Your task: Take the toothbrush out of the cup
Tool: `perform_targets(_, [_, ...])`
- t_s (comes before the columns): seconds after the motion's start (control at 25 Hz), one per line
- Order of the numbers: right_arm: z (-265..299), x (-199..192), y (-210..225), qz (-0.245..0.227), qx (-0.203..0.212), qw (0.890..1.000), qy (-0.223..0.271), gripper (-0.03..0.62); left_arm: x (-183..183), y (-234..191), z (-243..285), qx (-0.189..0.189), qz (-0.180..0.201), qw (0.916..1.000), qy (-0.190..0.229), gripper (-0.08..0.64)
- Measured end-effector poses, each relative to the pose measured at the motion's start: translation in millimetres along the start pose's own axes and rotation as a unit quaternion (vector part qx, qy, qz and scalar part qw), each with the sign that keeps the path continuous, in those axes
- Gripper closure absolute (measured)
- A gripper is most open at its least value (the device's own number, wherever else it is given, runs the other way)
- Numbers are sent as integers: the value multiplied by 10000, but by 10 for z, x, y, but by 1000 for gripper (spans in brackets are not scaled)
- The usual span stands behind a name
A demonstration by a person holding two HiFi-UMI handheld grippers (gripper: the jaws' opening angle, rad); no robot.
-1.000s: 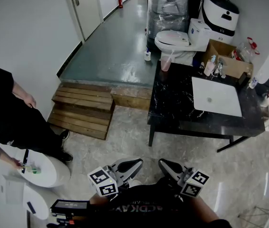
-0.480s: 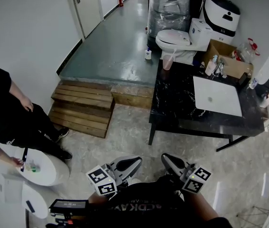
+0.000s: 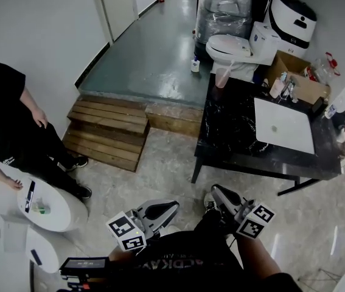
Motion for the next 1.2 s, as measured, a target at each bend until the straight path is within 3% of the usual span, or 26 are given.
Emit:
perform_targets(0.36, [390, 419, 589, -64, 136, 9999, -11, 581, 74, -268, 278, 355, 35, 9993, 133, 552])
perform_targets(0.8, [915, 1266, 1702, -465, -4, 9988, 174, 583, 216, -692, 889, 670, 184, 9974, 207, 552])
perform_targets(1.2, [1473, 1825, 2726, -407, -161, 9983, 388, 581, 300, -1033, 1289, 1040, 178, 9939, 327, 552])
Point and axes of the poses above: the fingertips, and each gripper's own axes: z forward along the fingers, y to its right, x out of its top, the point moved 7 cm from there along -z, backward along the fingers, and after that the axes turned 11 degrees about y, right-handed, at the moved point
